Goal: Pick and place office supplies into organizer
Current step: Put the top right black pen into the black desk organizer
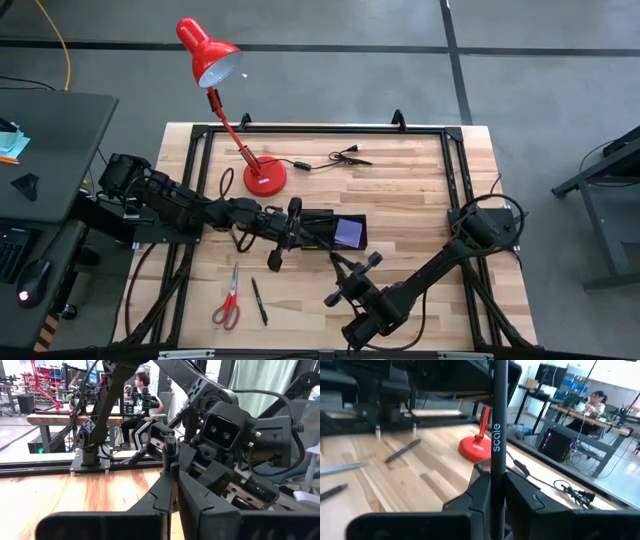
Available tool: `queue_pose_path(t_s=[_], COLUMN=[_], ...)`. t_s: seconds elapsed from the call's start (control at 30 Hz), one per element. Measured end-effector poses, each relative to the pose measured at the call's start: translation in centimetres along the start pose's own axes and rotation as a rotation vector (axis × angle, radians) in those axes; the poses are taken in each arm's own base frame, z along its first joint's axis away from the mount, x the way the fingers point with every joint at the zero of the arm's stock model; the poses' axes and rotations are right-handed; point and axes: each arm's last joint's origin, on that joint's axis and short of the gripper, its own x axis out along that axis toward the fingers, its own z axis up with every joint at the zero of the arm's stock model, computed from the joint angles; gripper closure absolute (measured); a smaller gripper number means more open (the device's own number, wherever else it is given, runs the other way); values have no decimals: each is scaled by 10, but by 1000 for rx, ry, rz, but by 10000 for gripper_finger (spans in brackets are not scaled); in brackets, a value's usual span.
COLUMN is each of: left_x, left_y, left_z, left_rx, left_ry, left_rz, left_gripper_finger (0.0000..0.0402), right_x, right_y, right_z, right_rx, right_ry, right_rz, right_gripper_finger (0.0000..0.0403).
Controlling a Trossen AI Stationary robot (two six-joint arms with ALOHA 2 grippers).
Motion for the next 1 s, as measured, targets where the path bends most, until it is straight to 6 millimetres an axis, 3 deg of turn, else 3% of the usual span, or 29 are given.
queue_pose_path(t_s=[0.33,1.0], left_x=[0,-2], left_y=[2,9], left_z=[-4,-9], left_rx=[9,95], left_ry=[42,99], left_rz=[46,310], left_gripper_finger=[400,395], right_x=[2,-41], right_y=[0,0], right_z=[-2,-10], right_rx=[-67,-159], right_ry=[52,65], right_rz=[26,139], right_gripper_finger=[315,316])
